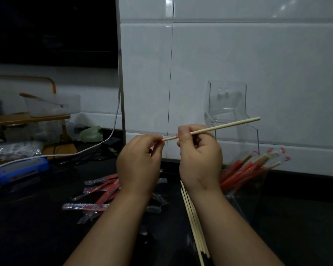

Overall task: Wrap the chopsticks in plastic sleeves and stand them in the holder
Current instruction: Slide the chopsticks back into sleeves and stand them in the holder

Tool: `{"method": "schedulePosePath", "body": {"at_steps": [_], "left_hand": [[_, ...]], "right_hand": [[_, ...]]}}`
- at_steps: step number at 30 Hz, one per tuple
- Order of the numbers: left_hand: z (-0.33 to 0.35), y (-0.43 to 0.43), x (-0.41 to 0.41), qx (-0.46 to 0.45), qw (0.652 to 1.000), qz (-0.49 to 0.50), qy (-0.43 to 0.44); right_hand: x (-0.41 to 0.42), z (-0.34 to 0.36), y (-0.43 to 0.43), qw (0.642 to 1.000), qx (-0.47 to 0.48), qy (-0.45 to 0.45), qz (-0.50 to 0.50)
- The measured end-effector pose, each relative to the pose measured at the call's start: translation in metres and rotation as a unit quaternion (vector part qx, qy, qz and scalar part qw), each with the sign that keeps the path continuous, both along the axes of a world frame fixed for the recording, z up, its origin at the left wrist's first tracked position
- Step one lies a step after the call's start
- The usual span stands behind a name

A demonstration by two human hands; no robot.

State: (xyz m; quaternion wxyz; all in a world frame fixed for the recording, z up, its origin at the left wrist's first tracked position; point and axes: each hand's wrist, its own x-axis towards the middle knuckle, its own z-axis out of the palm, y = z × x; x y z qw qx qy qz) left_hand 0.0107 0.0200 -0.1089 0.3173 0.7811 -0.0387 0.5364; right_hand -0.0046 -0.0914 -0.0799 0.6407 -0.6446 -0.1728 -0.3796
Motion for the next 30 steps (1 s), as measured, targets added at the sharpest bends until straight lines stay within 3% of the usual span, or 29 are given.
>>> {"method": "schedulePosePath", "body": {"at_steps": [5, 12, 18, 25, 30], "left_hand": [[0.0001, 0.0037, 0.0008, -0.037, 0.998, 0.054, 0.022], [-0.0001, 0.0020, 0.0004, 0.029, 0.999, 0.029, -0.028], [-0.0005, 0.0050, -0.0003, -0.019, 0.996, 0.082, 0.017], [0.0002, 0.0032, -0.0007, 0.005, 0.998, 0.065, -0.001], [-0.0002, 0.0034, -0.0012, 0.006, 0.998, 0.064, -0.006]], "right_hand": [[-0.0022, 0.0024, -0.0029, 0.993, 0.114, -0.037, -0.009], [0.0023, -0.0024, 0.0015, 0.998, 0.063, 0.015, 0.024], [-0.0044, -0.0017, -0.0012, 0.991, 0.125, -0.032, 0.032], [0.0002, -0.0023, -0.0006, 0.995, 0.089, 0.009, 0.047], [0.0020, 0.0004, -0.0048, 0.990, 0.127, 0.030, 0.050]]}}
